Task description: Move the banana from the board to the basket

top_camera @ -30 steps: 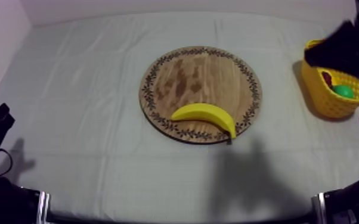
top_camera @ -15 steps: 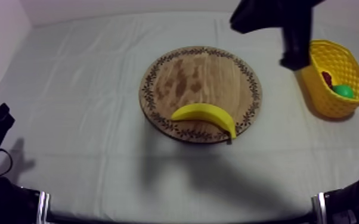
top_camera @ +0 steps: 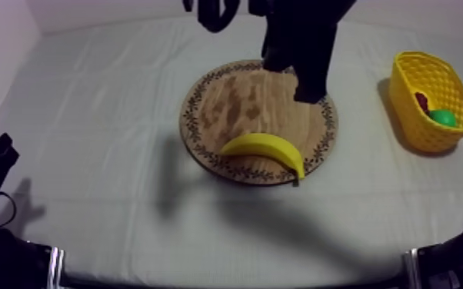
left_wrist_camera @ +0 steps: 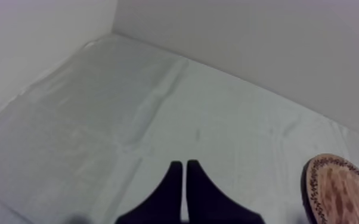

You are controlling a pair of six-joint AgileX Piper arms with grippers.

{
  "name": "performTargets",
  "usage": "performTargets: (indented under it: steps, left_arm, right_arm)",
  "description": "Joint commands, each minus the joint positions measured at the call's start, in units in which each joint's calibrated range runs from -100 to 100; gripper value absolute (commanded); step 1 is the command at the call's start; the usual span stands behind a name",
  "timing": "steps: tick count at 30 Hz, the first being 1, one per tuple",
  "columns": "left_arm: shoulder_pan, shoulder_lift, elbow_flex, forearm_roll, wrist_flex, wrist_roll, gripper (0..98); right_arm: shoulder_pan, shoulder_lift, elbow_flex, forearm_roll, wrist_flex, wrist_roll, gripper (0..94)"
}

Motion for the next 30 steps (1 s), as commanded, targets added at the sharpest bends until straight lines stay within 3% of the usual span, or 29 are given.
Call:
performTargets:
  steps: [1,7,12,21,30]
  left_arm:
    - [-0.02,0.02,-0.02,-0.01,-0.01,0.0,0.1]
    - [-0.02,0.02,-0.02,-0.01,-0.01,0.0,0.1]
    - [-0.02,0.02,-0.02,-0.01,-0.01,0.0,0.1]
    - [-0.02,0.02,-0.02,-0.01,-0.01,0.0,0.1]
    - [-0.02,0.02,-0.02,-0.01,-0.01,0.0,0.1]
  right_arm:
    - [0.06,0.07,0.03,0.08,-0.03,-0.06,31.9]
    - [0.21,0.28,0.3,0.54,-0.31,-0.56,60.3]
    - [0.26,0.3,0.34,0.69,-0.57,-1.11,74.0]
    - [0.46,0.89,4.46,1.14,-2.94,-2.36,82.4]
    - [0.81,5.1,14.91,1.29,-10.31,-3.05,83.9]
